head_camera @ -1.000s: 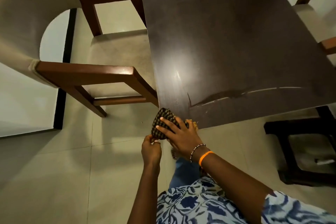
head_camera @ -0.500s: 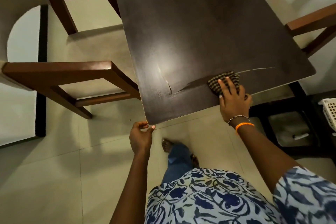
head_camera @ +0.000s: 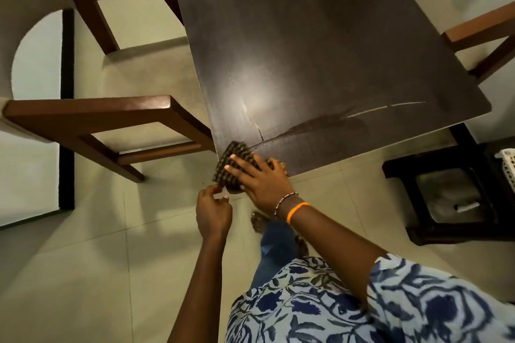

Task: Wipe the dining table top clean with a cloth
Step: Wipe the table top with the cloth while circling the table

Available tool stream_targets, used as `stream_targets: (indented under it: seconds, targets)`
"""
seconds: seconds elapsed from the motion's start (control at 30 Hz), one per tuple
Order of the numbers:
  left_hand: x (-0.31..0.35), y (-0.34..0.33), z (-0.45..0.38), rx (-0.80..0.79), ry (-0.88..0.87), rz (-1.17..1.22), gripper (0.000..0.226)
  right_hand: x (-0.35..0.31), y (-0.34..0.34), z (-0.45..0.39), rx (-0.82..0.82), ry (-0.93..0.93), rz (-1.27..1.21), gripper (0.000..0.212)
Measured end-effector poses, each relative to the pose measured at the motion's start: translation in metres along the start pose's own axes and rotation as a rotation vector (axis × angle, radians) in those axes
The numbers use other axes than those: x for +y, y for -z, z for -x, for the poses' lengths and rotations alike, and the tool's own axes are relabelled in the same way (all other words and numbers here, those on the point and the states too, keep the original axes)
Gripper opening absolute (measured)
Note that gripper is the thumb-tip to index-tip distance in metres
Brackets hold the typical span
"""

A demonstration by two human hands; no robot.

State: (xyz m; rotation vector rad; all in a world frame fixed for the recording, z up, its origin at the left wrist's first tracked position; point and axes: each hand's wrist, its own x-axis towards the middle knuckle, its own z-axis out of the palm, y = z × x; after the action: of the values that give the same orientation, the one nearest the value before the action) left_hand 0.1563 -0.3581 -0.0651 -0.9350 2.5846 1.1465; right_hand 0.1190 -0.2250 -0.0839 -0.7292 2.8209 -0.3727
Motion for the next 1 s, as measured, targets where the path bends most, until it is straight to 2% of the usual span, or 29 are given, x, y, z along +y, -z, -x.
stream_targets:
  seconds: [0.1, 0.2, 0.3, 0.37, 0.43, 0.47, 0.53, 0.67, 0.73, 0.8, 0.9, 1.0]
  targets:
    - [0.011, -0.003, -0.004, 0.0, -0.096, -0.015, 0.038, 0.052, 0.015, 0.007, 0.109, -0.192, 0.04, 0.055]
    - [0.017, -0.002, -0.012, -0.001, -0.112, -0.129, 0.046, 0.117, 0.038, 0.016, 0.184, -0.452, 0.1, 0.053]
    - [0.017, 0.001, -0.02, -0.023, -0.113, -0.176, 0.046, 0.171, 0.059, 0.025, 0.229, -0.736, 0.043, 0.053]
    - [0.018, 0.002, -0.023, -0.035, -0.119, -0.177, 0.044, 0.176, 0.061, 0.022, 0.254, -0.911, -0.012, 0.052]
    - [0.018, 0.001, -0.023, -0.04, -0.121, -0.165, 0.043, 0.157, 0.059, 0.009, 0.269, -1.004, -0.035, 0.054]
    - [0.018, 0.001, -0.024, -0.041, -0.114, -0.162, 0.042, 0.141, 0.056, -0.002, 0.253, -0.995, -0.054, 0.055]
    - [0.018, 0.0, -0.022, -0.051, -0.107, -0.143, 0.04, 0.103, 0.05, -0.021, 0.191, -0.861, -0.047, 0.058]
    - [0.019, 0.001, -0.02, -0.058, -0.096, -0.117, 0.041, 0.009, 0.024, -0.048, -0.006, -0.42, -0.074, 0.062]
    - [0.013, 0.004, -0.019, -0.066, -0.061, -0.135, 0.034, -0.032, 0.008, -0.048, -0.101, -0.174, -0.109, 0.063]
    - [0.006, 0.007, -0.019, -0.108, 0.018, -0.145, 0.03, -0.036, 0.004, -0.046, -0.126, -0.018, -0.087, 0.063]
    - [-0.001, 0.013, -0.022, -0.178, 0.087, -0.14, 0.043, -0.003, 0.011, -0.045, -0.078, 0.055, 0.003, 0.06]
    - [0.001, 0.016, -0.027, -0.228, 0.068, -0.109, 0.053, 0.046, 0.026, -0.044, 0.017, -0.133, 0.056, 0.057]
